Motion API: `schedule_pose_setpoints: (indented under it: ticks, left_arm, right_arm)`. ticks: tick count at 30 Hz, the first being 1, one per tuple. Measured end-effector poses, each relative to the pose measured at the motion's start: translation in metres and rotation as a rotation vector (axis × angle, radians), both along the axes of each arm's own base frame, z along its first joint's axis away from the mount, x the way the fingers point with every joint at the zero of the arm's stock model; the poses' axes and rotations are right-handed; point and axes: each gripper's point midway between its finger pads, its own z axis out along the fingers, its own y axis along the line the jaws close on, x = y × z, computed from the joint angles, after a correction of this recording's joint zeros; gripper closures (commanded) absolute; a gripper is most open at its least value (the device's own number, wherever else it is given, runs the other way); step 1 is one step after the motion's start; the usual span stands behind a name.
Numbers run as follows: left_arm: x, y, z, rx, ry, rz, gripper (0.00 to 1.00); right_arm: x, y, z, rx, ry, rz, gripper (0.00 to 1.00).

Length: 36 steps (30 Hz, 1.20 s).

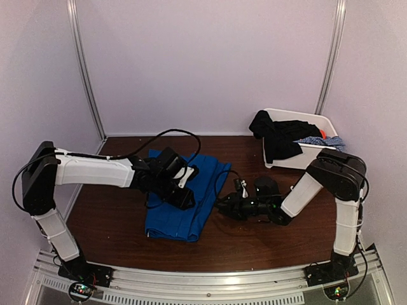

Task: Fold and stack the mixed laundry pile
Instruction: Adjust the rectangle-folded skirt at the center of the board.

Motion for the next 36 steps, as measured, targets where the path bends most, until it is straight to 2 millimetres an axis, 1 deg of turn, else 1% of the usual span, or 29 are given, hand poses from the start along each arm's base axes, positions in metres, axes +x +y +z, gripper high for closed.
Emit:
schedule_pose_setpoints:
  ticks: [3, 6, 9, 12, 15, 17, 18, 20, 22, 23, 24, 27, 31, 36]
  left_arm:
    - [-0.013, -0.001, -0.011, 0.014, 0.023, -0.002, 0.61]
    - [-0.016, -0.002, -0.019, 0.027, 0.038, 0.005, 0.59]
    - [-0.014, -0.002, -0.027, 0.038, 0.047, 0.016, 0.59]
    - [-0.013, -0.003, -0.037, 0.053, 0.058, 0.021, 0.58]
    - [-0.012, -0.004, -0.045, 0.065, 0.065, 0.022, 0.58]
    - [-0.012, -0.004, -0.048, 0.071, 0.070, 0.022, 0.60]
    - [-0.012, -0.005, -0.049, 0.073, 0.072, 0.023, 0.64]
    - [-0.011, -0.005, -0.051, 0.075, 0.074, 0.024, 0.77]
    - [-0.011, -0.005, -0.050, 0.073, 0.074, 0.030, 0.92]
    - [-0.010, -0.006, -0.049, 0.071, 0.071, 0.029, 0.98]
    - [-0.010, -0.006, -0.049, 0.070, 0.069, 0.029, 1.00]
    - [-0.009, -0.006, -0.046, 0.065, 0.066, 0.030, 1.00]
    - [-0.008, -0.009, -0.033, 0.043, 0.052, 0.027, 1.00]
    - [-0.003, -0.017, -0.008, -0.005, 0.017, 0.023, 1.00]
  right_arm:
    - [-0.015, 0.013, 0.000, 0.029, 0.019, 0.039, 0.51]
    - [-0.022, 0.022, 0.002, 0.062, 0.030, 0.062, 0.50]
    - [-0.021, 0.028, 0.003, 0.086, 0.040, 0.073, 0.50]
    - [-0.015, 0.038, 0.005, 0.109, 0.039, 0.078, 0.51]
    - [-0.013, 0.045, 0.005, 0.129, 0.038, 0.085, 0.56]
    - [-0.013, 0.047, 0.004, 0.136, 0.043, 0.084, 0.62]
    - [-0.013, 0.047, 0.004, 0.141, 0.047, 0.084, 0.65]
    - [-0.013, 0.047, 0.004, 0.147, 0.050, 0.086, 0.73]
    - [-0.013, 0.048, 0.004, 0.151, 0.052, 0.089, 0.83]
    - [-0.013, 0.047, 0.004, 0.154, 0.054, 0.090, 0.87]
    - [-0.013, 0.047, 0.005, 0.156, 0.057, 0.089, 0.91]
    - [-0.013, 0.047, 0.005, 0.162, 0.061, 0.089, 0.99]
    - [-0.013, 0.048, 0.005, 0.166, 0.061, 0.090, 1.00]
    - [-0.013, 0.048, 0.006, 0.172, 0.059, 0.091, 1.00]
